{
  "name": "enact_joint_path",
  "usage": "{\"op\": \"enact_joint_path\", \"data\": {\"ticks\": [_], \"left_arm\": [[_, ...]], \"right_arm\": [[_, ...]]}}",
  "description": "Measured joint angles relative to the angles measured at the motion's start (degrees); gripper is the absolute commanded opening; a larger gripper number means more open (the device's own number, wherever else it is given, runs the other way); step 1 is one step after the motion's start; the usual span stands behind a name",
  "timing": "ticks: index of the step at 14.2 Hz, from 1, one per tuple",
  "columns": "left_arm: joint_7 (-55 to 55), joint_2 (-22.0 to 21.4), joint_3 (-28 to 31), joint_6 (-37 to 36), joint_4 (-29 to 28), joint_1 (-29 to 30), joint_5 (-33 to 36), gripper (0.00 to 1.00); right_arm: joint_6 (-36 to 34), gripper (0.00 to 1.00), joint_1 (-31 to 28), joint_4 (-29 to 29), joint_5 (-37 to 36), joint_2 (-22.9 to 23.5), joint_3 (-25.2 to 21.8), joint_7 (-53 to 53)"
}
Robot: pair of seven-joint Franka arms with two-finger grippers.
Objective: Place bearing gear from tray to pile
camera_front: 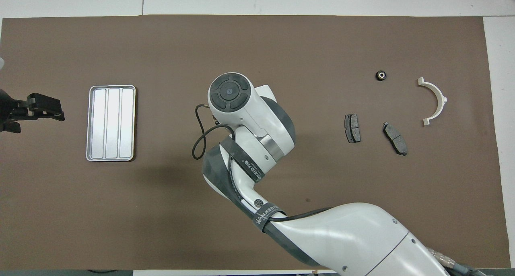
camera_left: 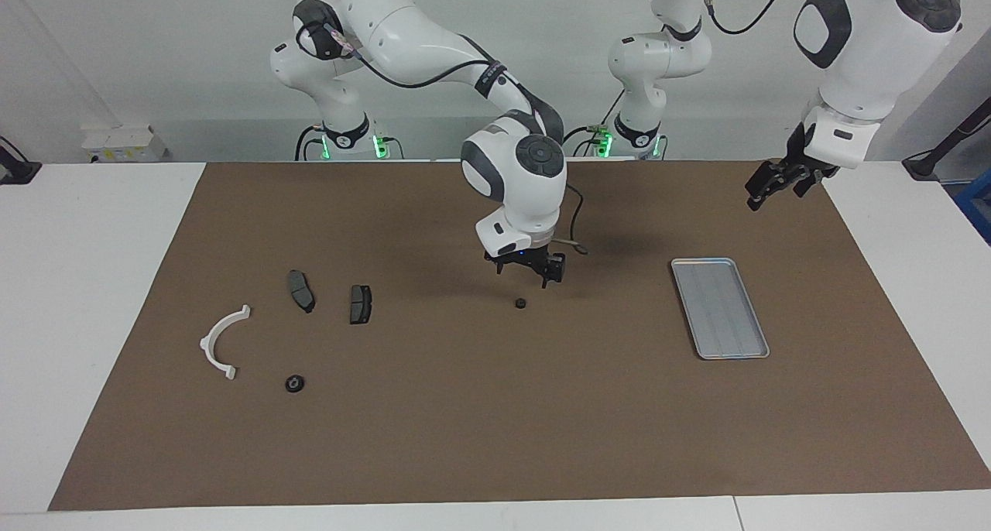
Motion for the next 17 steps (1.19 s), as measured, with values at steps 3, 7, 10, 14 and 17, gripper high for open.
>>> {"op": "enact_joint_path", "data": {"ticks": [3,7,10,14,17], "left_arm": [[0.98,-0.27,-0.72,-3.05,2.16,0.11,0.0,1.0],[4.77,-1.97,-0.7,-7.76,6.31,1.68,0.0,1.0],[6.13,-1.88,-0.85,-7.77,6.24,1.74,0.0,1.0],[8.79,-1.36,-1.16,-7.57,6.15,1.74,0.0,1.0],[9.02,-1.06,-1.23,-7.84,6.06,1.76,0.0,1.0]], "right_arm": [[5.72,1.0,-0.08,-0.63,-0.14,1.4,-0.3,0.17],[12.86,0.99,-0.77,-6.28,-0.25,1.97,-0.99,0.17],[13.61,0.91,-1.9,-8.01,-0.29,1.92,-1.0,0.15],[13.66,0.85,-2.08,-8.27,-0.29,1.78,-0.85,0.14],[13.74,0.79,-2.03,-8.6,-0.29,1.73,-0.8,0.14]]}}
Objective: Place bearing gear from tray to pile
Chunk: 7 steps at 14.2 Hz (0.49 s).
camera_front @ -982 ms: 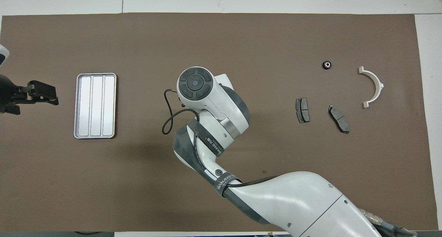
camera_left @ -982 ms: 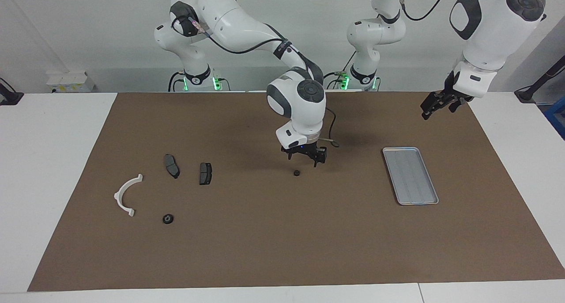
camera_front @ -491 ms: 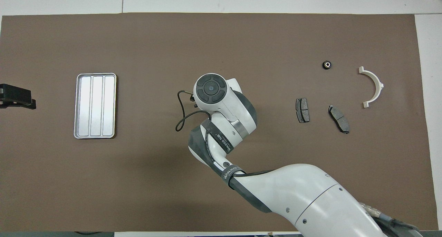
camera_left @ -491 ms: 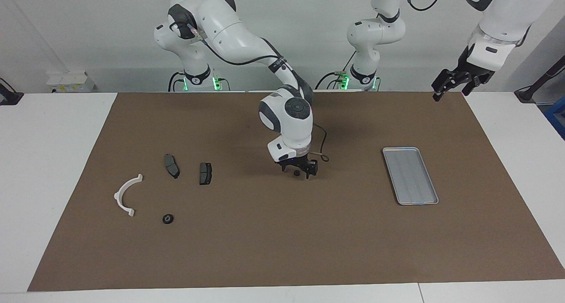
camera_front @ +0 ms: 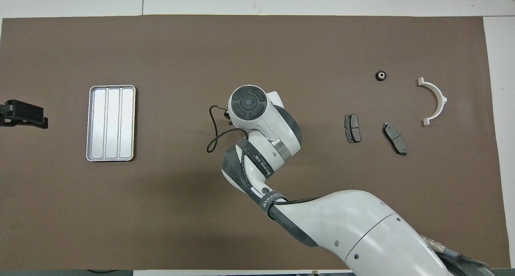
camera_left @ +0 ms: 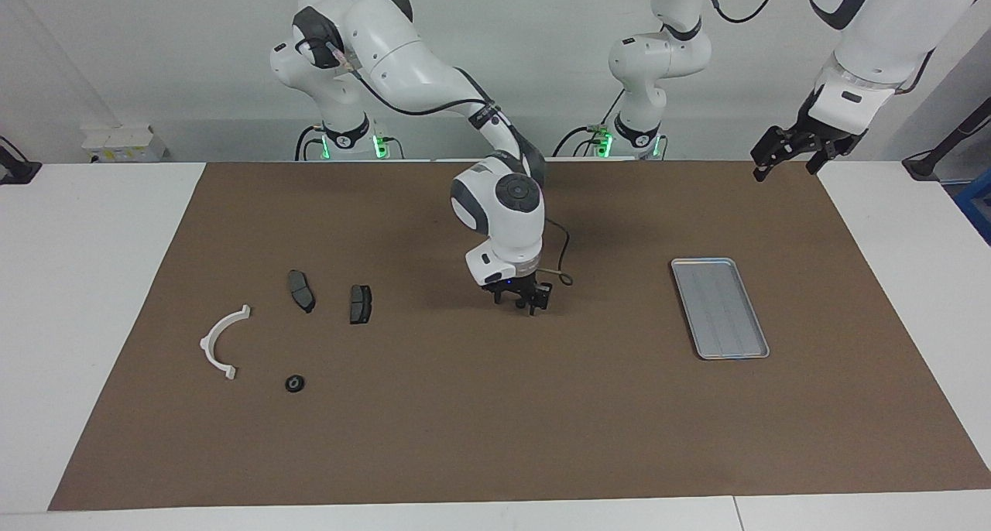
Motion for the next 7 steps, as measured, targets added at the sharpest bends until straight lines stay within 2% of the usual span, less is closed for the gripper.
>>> {"op": "enact_joint_path", "data": {"ticks": [2,4,5,7], "left_arm": [[0.01,0.0,0.0,-0.1,-0.02,0.14,0.0,1.0],[0.01,0.0,0.02,-0.14,-0.31,0.21,0.0,1.0],[0.01,0.01,0.02,-0.14,-0.56,0.22,0.0,1.0],[0.01,0.0,0.02,-0.14,-0.74,0.22,0.0,1.0]], "right_arm": [[0.53,0.76,0.35,-0.52,0.0,0.0,0.1,0.0],[0.58,0.67,0.45,-0.81,0.0,-0.01,0.19,0.0],[0.57,0.56,0.41,-0.86,0.0,-0.14,0.17,0.0],[0.57,0.22,0.4,-1.09,0.0,-0.43,0.18,0.0]]}}
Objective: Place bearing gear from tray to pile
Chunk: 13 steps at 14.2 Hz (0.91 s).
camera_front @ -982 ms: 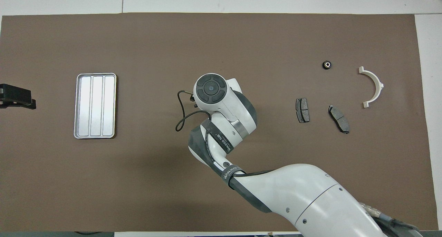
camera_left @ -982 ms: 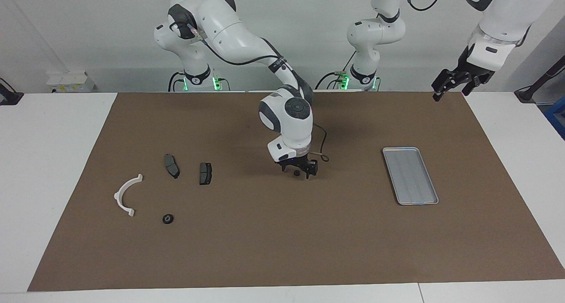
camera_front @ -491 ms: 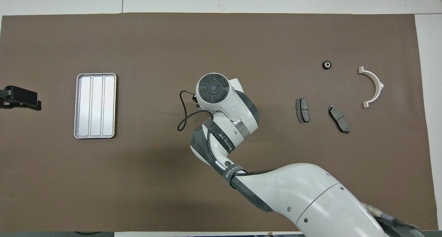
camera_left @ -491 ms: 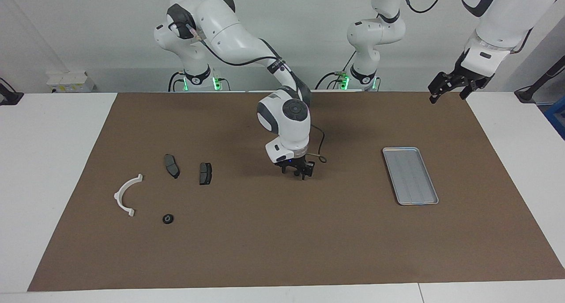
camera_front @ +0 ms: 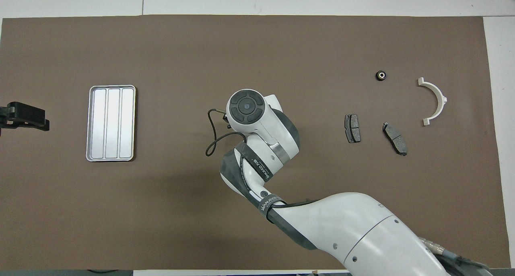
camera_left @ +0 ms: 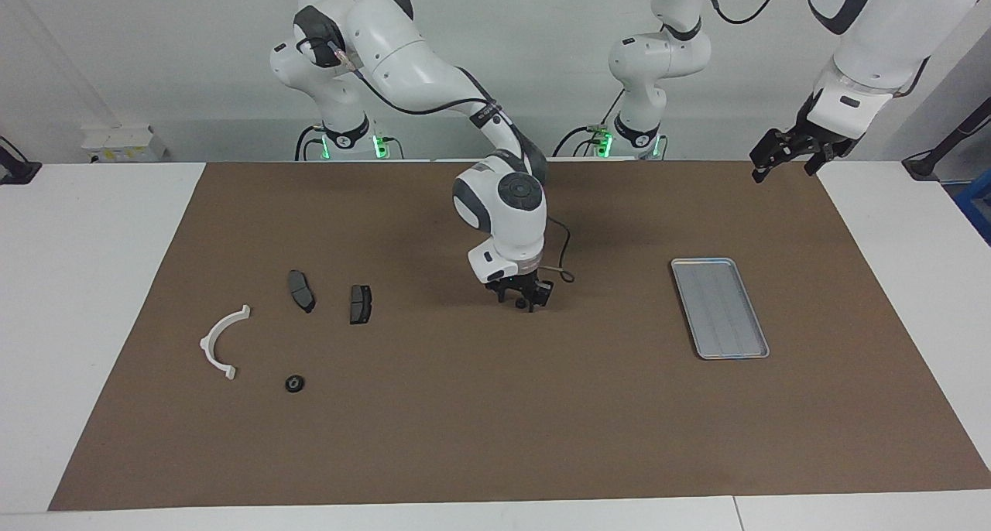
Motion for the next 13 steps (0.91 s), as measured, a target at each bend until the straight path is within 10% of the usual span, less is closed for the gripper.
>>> {"op": "enact_joint_path", "data": {"ticks": [2,9,13], "left_arm": [[0.0,0.0,0.0,-0.01,-0.03,0.0,0.0,1.0],[0.0,0.0,-0.36,-0.02,-0.03,-0.05,0.0,1.0],[0.0,0.0,-0.36,-0.02,-0.03,-0.05,0.0,1.0]], "right_arm": [[-0.08,0.0,-0.03,-0.18,0.01,-0.4,-0.04,0.0],[-0.4,0.0,-0.06,-0.28,0.02,-0.62,-0.03,0.0],[-15.8,0.0,-2.76,9.2,-0.45,-1.26,-0.5,-10.06]]}}
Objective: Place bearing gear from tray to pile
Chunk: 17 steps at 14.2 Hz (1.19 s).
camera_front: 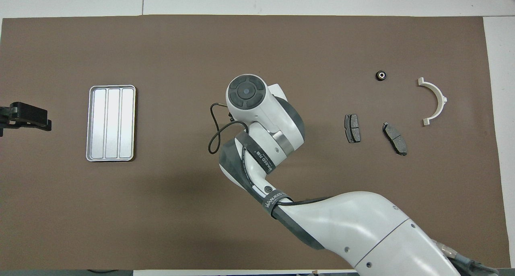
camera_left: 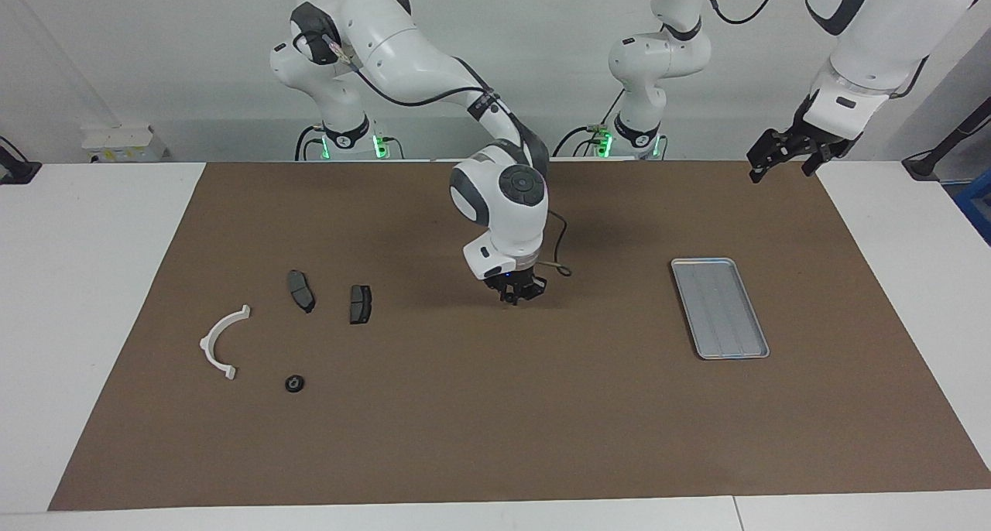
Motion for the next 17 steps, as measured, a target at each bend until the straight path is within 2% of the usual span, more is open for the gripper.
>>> {"op": "enact_joint_path", "data": {"ticks": [2,3,5,7,11,17], "left_arm": [[0.0,0.0,0.0,0.0,0.0,0.0,0.0,1.0],[0.0,0.0,0.0,0.0,0.0,0.0,0.0,1.0],[0.0,0.0,0.0,0.0,0.0,0.0,0.0,1.0],[0.0,0.0,0.0,0.0,0.0,0.0,0.0,1.0],[0.0,0.0,0.0,0.0,0.0,0.0,0.0,1.0],[0.0,0.0,0.0,0.0,0.0,0.0,0.0,1.0]], "right_arm": [[-6.82,0.0,-5.56,5.21,-0.01,-1.09,-0.14,-13.55],[-8.0,0.0,-8.92,6.46,-0.02,-1.51,-0.18,-20.6],[-6.75,0.0,-15.3,6.43,-0.01,-1.58,-0.17,-32.9],[-1.73,0.0,-20.33,3.15,-0.01,-0.88,-0.11,-41.02],[8.81,0.0,-22.99,-4.75,-0.03,1.01,0.0,-44.67],[14.4,0.0,-23.41,-8.18,-0.11,1.36,0.04,-46.59]]}}
